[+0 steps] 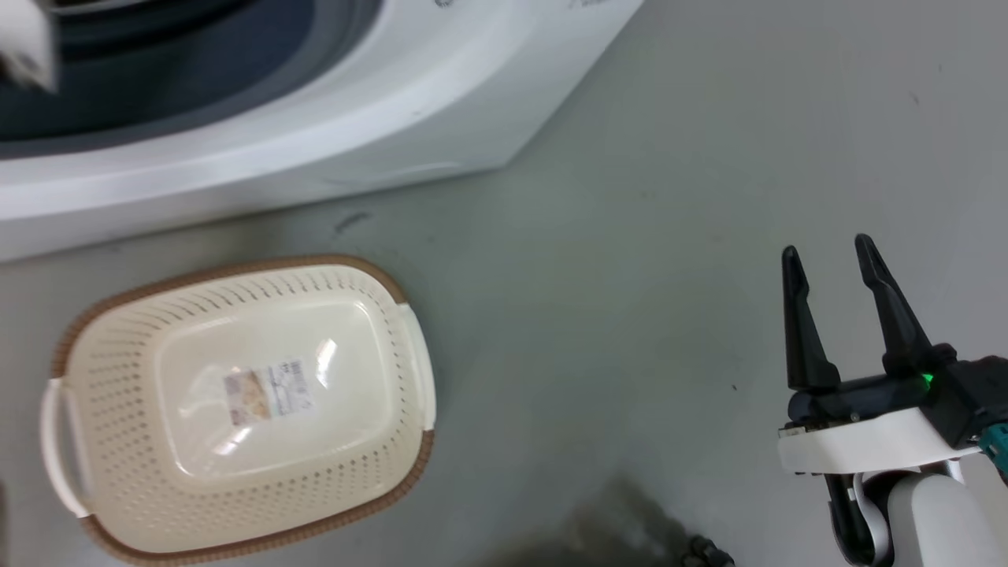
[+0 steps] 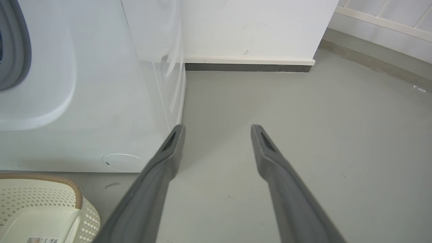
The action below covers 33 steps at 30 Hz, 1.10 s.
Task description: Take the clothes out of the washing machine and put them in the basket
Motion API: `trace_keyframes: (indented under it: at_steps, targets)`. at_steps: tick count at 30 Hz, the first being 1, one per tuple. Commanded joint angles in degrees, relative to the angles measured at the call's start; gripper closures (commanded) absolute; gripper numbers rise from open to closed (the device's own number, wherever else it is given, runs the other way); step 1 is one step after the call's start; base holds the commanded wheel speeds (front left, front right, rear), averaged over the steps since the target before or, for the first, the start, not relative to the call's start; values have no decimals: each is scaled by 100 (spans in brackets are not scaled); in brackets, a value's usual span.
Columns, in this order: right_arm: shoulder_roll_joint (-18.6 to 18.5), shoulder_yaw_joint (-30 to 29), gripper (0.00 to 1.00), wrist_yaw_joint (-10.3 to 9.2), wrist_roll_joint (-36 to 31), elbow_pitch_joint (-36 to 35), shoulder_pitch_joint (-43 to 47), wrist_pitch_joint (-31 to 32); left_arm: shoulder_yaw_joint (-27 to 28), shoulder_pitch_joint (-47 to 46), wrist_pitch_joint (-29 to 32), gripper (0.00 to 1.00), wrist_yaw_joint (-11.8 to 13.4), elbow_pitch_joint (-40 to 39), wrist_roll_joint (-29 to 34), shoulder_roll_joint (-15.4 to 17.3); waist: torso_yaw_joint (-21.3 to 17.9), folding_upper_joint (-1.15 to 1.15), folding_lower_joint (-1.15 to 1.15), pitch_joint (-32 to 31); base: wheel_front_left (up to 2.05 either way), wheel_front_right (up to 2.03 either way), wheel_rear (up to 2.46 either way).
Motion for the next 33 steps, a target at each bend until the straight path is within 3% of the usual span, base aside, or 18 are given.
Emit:
trace_keyframes:
  at_steps: [1, 8, 15, 24, 33]
  targets:
    - [18, 52, 0, -6, 60, -50, -149, -12, -92, -319, 178, 0, -2, 122, -5, 124, -374, 0, -2, 596, 0, 0, 0]
    - [19, 351, 0, -6, 351, -238, -165, -12, -1264, -2086, 1488, 0, -8, 653, -319, 1052, -764, 0, -2, 1152, 0, 0, 0]
    - [18, 635, 0, -6, 515, -387, -51, -12, -2096, -3239, 2722, 0, -3, 939, -1001, 1679, -1055, 0, -2, 1522, 0, 0, 0]
    - [16, 630, 0, -6, 653, -605, 127, -12, -2831, -3793, 3450, 0, -4, 1244, -1476, 2021, -1070, 0, -2, 1739, 0, 0, 0]
    - [15, 579, 0, -6, 737, -765, 213, -12, -3099, -3961, 3478, 0, -4, 1647, -1759, 1976, -1077, 0, -2, 1793, 0, 0, 0]
